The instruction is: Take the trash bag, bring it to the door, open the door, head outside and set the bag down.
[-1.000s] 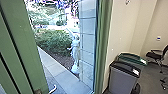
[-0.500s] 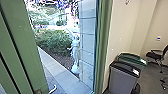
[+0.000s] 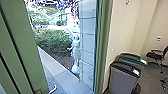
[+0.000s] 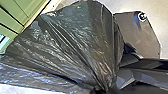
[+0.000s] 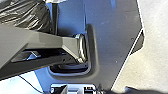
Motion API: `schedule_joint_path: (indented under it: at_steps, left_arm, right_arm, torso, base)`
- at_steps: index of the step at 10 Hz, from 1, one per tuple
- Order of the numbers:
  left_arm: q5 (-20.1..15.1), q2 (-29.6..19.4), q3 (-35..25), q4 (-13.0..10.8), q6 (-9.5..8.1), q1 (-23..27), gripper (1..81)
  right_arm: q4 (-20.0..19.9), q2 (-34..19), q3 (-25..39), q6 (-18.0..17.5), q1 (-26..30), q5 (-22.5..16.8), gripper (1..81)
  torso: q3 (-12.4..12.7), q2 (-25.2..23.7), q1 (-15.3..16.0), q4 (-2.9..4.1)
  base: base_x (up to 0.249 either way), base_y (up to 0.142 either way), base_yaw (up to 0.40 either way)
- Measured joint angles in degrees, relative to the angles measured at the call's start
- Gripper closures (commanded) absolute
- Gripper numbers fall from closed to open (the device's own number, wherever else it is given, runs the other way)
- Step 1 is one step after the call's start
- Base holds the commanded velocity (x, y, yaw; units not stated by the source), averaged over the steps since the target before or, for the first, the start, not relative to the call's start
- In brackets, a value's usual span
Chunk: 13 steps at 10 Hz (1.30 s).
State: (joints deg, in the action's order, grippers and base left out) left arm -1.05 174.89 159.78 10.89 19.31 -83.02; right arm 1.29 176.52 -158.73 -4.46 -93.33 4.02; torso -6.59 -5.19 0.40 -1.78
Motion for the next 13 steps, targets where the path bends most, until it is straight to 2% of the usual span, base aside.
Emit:
schedule_joint_path:
  at_steps: [10, 13]
  left_arm:
    - [-0.22, -1.56, -0.63, 0.0, 0.01, -0.26, 81.1]
    - [-0.16, -3.94, -4.68, -0.02, 0.04, -0.3, 81.1]
  right_arm:
    - [0.66, -0.5, 0.44, 0.04, -0.35, 0.02, 1.0]
    - [0.94, -2.35, 3.58, 0.2, -0.38, 0.72, 1.0]
  torso:
    - [0.0, -0.02, 0.0, 0.0]
    - [0.0, -0.02, 0.0, 0.0]
  base:
    - [0.0, 0.0, 0.285]
    - [0.0, 0.0, 0.34]
